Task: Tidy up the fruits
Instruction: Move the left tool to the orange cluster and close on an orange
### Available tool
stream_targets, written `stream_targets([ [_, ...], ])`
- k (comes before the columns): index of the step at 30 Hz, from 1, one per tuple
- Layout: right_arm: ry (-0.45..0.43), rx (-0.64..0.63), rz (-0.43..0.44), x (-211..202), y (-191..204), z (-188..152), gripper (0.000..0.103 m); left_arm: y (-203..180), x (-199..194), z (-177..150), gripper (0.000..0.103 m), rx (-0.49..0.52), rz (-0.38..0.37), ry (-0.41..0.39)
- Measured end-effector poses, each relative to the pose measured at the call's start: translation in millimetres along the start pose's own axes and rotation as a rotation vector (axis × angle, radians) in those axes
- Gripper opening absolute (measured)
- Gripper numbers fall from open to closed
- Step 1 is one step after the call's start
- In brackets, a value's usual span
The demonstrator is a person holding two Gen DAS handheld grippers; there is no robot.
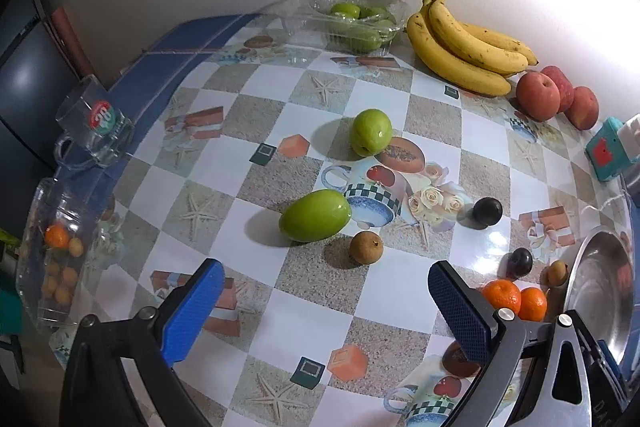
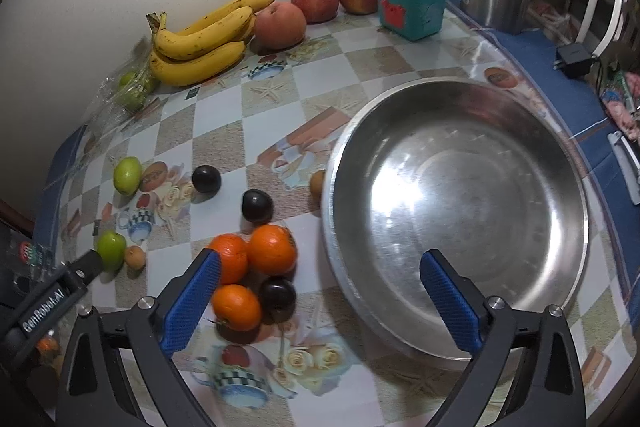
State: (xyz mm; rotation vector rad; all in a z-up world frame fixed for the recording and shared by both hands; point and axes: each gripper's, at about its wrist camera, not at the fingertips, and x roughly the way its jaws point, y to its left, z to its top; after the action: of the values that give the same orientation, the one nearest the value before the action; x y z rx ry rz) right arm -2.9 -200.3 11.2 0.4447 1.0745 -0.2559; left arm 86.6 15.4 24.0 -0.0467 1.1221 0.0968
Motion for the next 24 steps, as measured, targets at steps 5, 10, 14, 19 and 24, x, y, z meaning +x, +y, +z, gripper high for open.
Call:
stream_targets([
  [5,0.024,-0.008,0.003,5,9,7,0.099,2,2,7,0.103,-0.007,-0.031,0.001],
  [10,0.053,-0.002,-0.025,15,10,15,0.099,-6,12,10,0.103,0.012,-0.058,0.037],
  [14,0.064,-0.016,-0.016,17,8,16,0.099,-15,19,10,0.103,0.028,-0.045,0.065],
  [19,0.064,0.012,-0.026,12,-6,21,0.099,-33,20,13,0.103,0.049,-0.061,0.088],
  [24,0.056,0.069,-0.04,0,-30,27,0.099,-63,16,13,0.103,0.083,-0.11,0.119],
])
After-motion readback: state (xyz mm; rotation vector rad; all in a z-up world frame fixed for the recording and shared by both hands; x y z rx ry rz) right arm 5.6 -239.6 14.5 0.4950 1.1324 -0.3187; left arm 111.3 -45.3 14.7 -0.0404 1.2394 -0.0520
